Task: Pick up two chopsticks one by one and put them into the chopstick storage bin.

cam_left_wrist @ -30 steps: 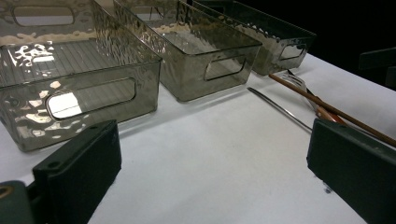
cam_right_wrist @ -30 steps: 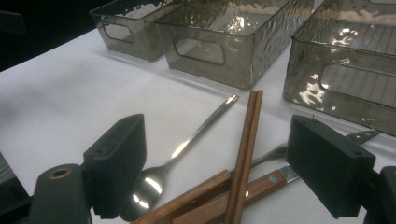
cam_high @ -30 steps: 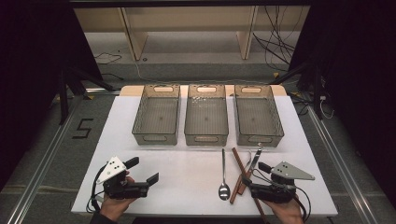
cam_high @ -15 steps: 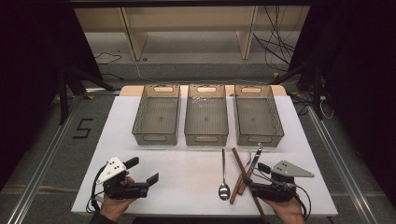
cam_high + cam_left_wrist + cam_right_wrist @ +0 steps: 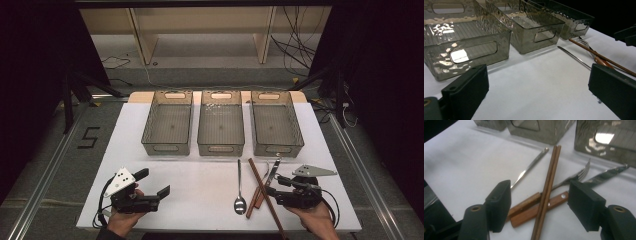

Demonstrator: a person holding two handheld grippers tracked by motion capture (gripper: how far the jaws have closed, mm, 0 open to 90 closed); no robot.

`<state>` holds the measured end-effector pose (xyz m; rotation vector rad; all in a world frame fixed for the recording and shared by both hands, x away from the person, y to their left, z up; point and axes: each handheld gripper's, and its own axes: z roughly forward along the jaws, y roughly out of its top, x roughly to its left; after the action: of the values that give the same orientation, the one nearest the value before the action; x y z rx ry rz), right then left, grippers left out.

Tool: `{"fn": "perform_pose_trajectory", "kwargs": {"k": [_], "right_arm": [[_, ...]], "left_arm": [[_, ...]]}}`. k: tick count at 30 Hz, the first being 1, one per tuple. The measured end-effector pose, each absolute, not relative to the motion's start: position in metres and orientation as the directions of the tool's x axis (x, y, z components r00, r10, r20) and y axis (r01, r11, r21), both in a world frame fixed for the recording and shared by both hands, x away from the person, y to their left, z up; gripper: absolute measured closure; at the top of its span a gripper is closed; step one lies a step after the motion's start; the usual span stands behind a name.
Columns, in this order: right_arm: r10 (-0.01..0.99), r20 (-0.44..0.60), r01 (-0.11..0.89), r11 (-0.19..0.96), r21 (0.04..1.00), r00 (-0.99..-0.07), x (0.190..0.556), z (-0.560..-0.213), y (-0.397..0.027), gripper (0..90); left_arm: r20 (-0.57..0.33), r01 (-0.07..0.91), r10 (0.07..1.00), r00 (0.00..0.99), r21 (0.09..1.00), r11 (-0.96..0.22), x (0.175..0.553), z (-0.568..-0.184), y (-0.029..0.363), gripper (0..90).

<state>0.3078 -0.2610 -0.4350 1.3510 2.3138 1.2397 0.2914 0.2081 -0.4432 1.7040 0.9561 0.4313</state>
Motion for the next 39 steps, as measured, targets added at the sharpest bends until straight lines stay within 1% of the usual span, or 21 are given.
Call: {"fn": "perform_pose_trajectory", "kwargs": {"k": [6, 13, 26, 39], "right_arm": [[0.785, 0.273, 0.699, 0.264, 0.664, -0.556, 0.317, -0.44, -0.267, 45.7], [0.799, 0.246, 0.732, 0.317, 0.603, -0.549, 0.321, -0.447, -0.264, 51.8], [0.812, 0.183, 0.741, 0.381, 0.553, -0.554, 0.322, -0.454, -0.252, 58.9], [0.814, 0.17, 0.751, 0.403, 0.524, -0.556, 0.323, -0.46, -0.248, 65.6]], "left_arm": [[-0.17, 0.38, 0.773, 0.611, 0.92, -0.098, 0.292, -0.443, 0.208, 2.6], [-0.167, 0.379, 0.774, 0.611, 0.92, -0.1, 0.291, -0.443, 0.208, 2.6], [-0.162, 0.378, 0.773, 0.613, 0.92, -0.106, 0.291, -0.443, 0.207, 2.6], [-0.161, 0.378, 0.774, 0.613, 0.919, -0.108, 0.291, -0.443, 0.207, 2.6]]}}
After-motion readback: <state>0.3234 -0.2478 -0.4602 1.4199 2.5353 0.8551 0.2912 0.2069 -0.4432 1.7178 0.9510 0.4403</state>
